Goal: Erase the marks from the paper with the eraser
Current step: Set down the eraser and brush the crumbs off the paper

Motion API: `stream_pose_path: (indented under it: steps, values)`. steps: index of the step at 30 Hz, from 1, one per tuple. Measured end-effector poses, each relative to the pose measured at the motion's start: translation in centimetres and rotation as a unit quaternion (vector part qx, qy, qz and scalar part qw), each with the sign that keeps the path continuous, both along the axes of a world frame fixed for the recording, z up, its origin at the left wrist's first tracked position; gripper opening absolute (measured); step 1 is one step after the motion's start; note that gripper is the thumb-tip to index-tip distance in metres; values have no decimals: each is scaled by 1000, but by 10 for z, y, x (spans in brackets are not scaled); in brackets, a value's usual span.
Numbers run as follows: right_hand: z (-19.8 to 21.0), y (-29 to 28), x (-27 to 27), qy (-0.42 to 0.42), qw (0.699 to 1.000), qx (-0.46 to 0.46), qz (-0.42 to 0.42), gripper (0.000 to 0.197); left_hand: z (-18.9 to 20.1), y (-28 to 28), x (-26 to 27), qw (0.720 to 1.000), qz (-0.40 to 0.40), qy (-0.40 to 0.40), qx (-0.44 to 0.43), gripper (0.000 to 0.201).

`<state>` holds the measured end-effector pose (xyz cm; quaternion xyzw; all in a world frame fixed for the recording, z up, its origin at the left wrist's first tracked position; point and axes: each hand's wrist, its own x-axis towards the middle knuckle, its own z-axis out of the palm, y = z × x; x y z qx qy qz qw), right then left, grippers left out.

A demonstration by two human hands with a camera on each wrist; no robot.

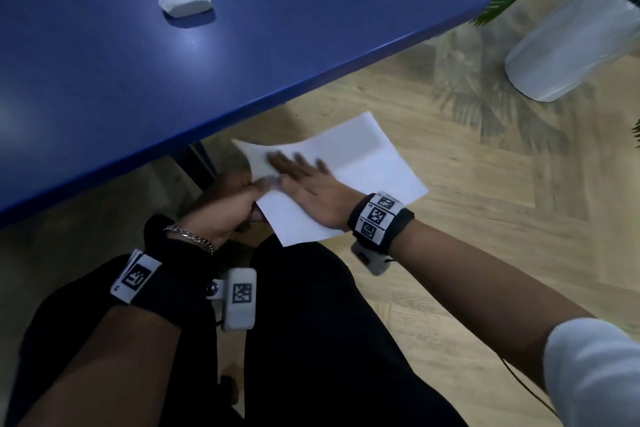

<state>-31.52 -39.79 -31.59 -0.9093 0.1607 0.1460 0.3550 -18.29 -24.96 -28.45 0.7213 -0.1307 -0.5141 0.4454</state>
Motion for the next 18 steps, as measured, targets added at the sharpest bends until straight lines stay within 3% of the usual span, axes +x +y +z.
stream_pose_path:
  steps: [2, 4, 7, 10, 12, 15, 18]
  values:
    - [-22, -18, -10, 118, 988, -75, -65, 66, -2, 0, -1, 1000, -4, 10, 11, 23]
    - [-26, -29, -15, 162, 969, -143, -118, 69, -3, -1, -1, 1000, -9, 17, 5, 23]
    - [-5, -20, -3, 45, 979, -114, -165, 66, -1, -3, -3, 1000, -7, 18, -6, 22]
    - [26, 17, 15, -133, 989, 5, -69, 59, -5, -4, -1, 1000, -15, -7, -19, 22]
    - [25, 33, 18, -166, 986, 19, -6, 57, -2, -3, 0, 999, -32, -42, -7, 25]
    - [-2, 20, 14, -119, 992, -26, -6, 57, 1, 2, -2, 998, -50, -33, -4, 18]
    - [-31, -17, 1, 40, 995, -42, -84, 67, -4, 6, 2, 1000, -20, -9, -3, 40]
